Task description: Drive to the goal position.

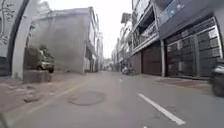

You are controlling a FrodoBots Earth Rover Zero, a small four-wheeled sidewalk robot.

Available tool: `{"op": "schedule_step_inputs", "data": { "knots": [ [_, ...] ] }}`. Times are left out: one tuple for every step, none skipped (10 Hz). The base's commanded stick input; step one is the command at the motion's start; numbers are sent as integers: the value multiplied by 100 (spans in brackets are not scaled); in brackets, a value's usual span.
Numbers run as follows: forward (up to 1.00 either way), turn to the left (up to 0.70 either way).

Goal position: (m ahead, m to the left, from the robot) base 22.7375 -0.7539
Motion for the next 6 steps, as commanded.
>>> {"op": "schedule_step_inputs", "data": {
  "knots": [
    [85, -13],
    [85, -13],
    [85, -13],
    [85, -13],
    [85, -14],
    [85, -14]
  ]
}}
